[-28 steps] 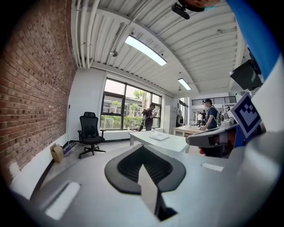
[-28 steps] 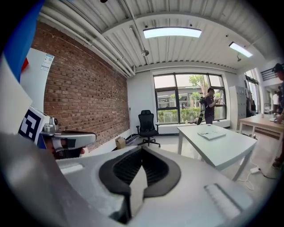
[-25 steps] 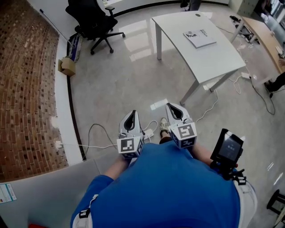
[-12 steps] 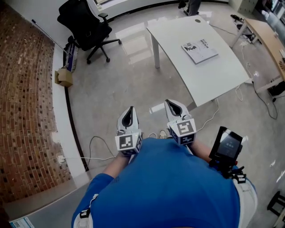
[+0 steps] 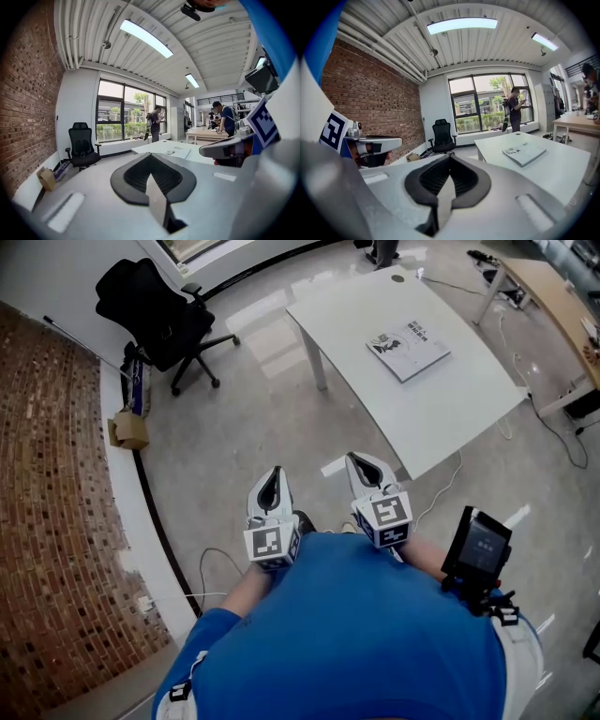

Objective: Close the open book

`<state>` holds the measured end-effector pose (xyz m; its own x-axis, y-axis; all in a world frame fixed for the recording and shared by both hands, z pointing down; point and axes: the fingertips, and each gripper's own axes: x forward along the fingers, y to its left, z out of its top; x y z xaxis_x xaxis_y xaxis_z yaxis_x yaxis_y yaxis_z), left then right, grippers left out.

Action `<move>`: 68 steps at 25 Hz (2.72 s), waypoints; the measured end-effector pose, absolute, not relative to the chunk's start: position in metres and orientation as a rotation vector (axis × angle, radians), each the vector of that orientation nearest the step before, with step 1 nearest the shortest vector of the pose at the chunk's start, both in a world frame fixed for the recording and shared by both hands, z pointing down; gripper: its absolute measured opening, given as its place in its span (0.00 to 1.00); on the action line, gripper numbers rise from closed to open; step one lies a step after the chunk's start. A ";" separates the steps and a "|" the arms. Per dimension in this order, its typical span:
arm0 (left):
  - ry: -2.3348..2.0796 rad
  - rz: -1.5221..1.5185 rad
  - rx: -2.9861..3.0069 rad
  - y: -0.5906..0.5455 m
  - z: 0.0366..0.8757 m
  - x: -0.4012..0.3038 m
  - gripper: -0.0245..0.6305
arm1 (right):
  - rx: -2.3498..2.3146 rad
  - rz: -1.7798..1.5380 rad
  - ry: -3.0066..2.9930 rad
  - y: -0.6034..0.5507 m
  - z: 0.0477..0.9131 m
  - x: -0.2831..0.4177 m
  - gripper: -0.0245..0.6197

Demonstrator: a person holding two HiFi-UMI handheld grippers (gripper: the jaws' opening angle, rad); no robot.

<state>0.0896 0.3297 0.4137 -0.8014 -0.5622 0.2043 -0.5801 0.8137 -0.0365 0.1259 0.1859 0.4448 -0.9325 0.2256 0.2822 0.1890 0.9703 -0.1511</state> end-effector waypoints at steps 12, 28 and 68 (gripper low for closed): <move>-2.697 0.104 1.188 0.310 0.418 -0.040 0.05 | -0.019 0.141 -2.810 0.175 0.443 0.017 0.04; -2.378 0.134 1.698 0.251 0.437 -0.169 0.05 | 0.547 0.194 -2.715 0.155 0.455 -0.050 0.04; -1.696 0.951 2.163 -0.120 0.585 -0.047 0.15 | 1.061 0.541 -2.479 -0.136 0.543 0.040 0.04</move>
